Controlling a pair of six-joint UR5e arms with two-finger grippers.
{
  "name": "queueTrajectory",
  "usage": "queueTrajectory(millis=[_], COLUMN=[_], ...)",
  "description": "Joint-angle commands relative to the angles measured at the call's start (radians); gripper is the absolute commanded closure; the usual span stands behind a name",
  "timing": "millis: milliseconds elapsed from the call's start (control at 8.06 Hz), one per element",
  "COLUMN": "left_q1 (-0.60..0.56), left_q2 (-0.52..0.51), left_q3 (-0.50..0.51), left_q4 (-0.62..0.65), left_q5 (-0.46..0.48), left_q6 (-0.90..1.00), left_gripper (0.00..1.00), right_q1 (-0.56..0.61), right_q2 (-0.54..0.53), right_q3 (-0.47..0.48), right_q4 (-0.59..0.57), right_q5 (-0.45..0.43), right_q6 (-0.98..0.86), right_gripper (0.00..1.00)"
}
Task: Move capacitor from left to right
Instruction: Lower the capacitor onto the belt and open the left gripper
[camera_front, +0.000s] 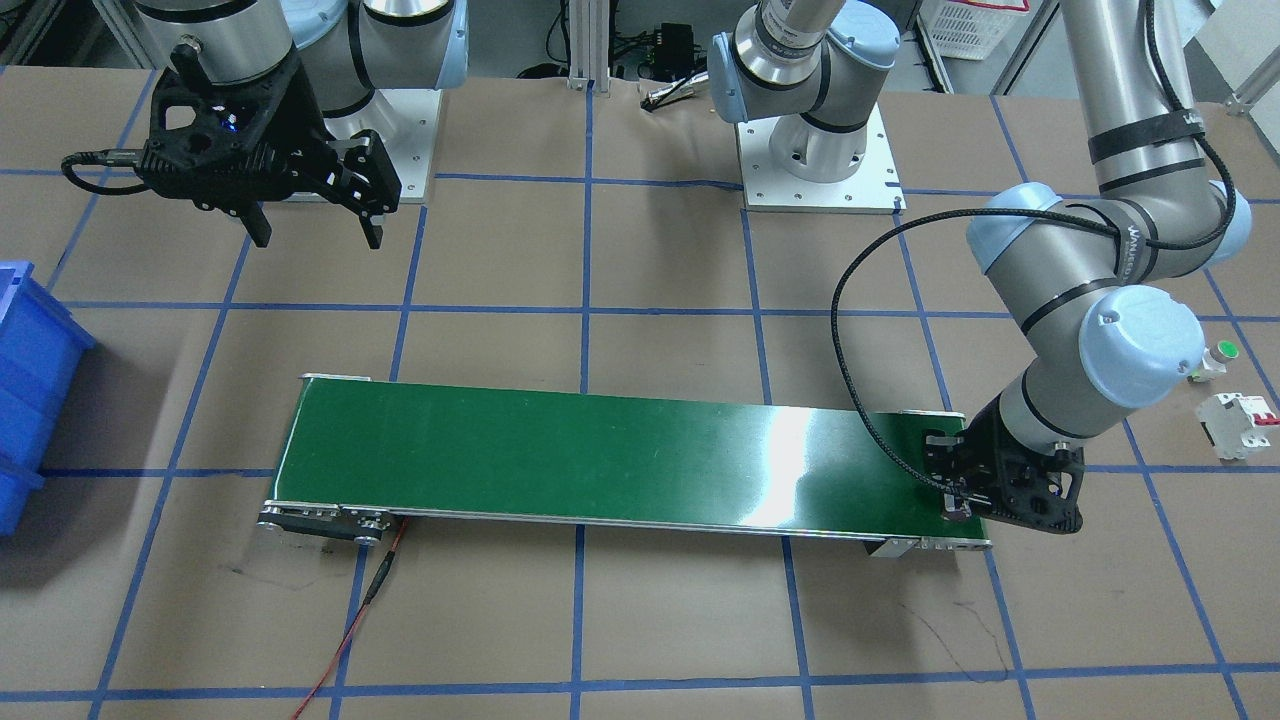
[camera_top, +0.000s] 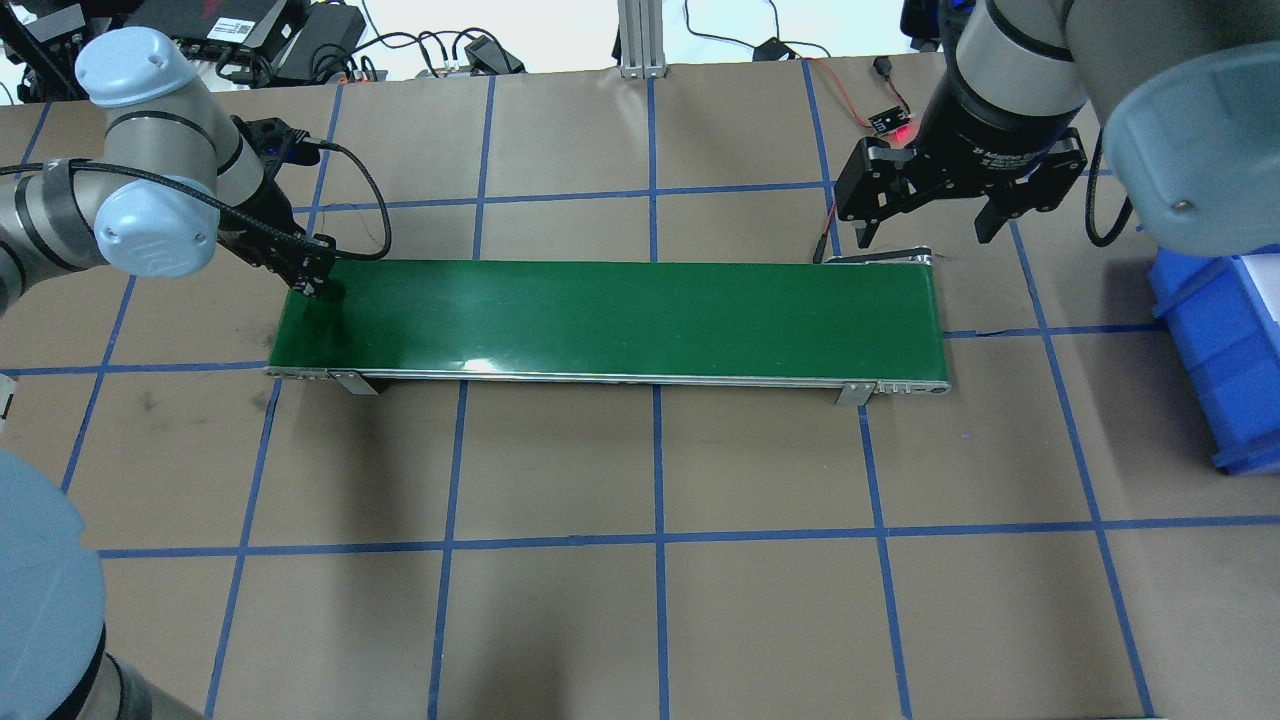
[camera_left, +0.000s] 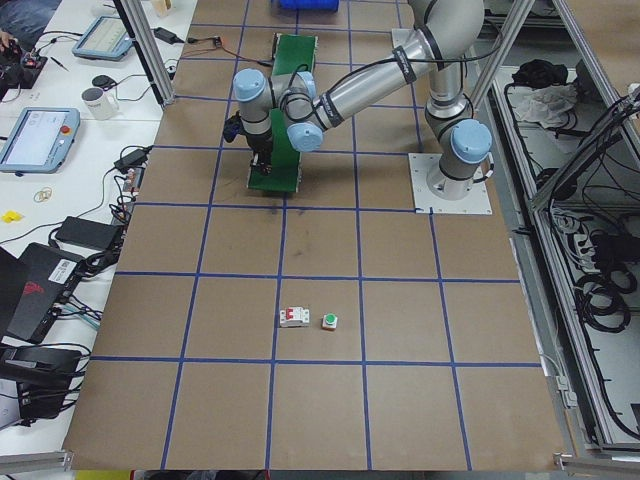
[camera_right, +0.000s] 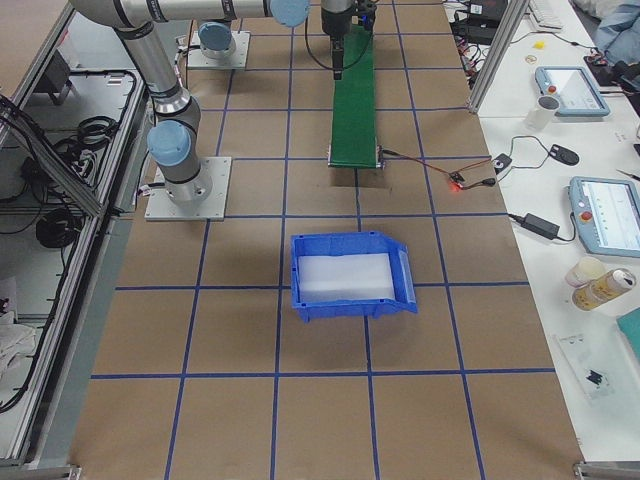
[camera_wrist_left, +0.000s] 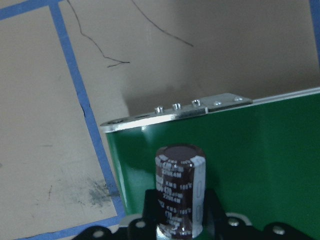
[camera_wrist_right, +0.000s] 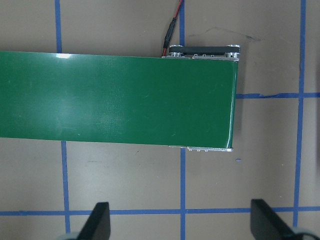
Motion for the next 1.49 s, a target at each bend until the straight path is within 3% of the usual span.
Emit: queueTrajectory(millis=[0,248,496,745,993,1365], left_q1=[0.000,-0.020,-0.026,-0.017,-0.051,-0.090], left_q2=[0.021,0.085,0.203,0.367,0.449,0.455], left_q3=[-0.001,0.012,0.012,0.015,0.012,0.013], left_q4=[-0.030,-0.254,-0.318,-0.511,-0.515,-0.515], left_q5=[0.004,0.018,0.018,0.020,-0.037,-0.053], left_q6=[-0.026,-0.284,-0.307,-0.312,-0.320,-0.323], left_gripper=[0.01,0.00,0.00,0.00,0.00,0.00], right_q1=[0.000,0.000,0.000,0.000,-0.001,-0.001], right_q2=[0.000,0.000,0.000,0.000,0.017,0.187], right_q3=[0.000,0.000,0.000,0.000,0.005,0.009], right_q4=[0.001,0.001,0.001,-0.001,-0.004,-0.094], right_q5=[0.000,0.002,0.000,0.000,0.006,0.002], right_q6=[0.000,0.000,0.000,0.000,0.000,0.000], right_gripper=[0.00,0.00,0.00,0.00,0.00,0.00])
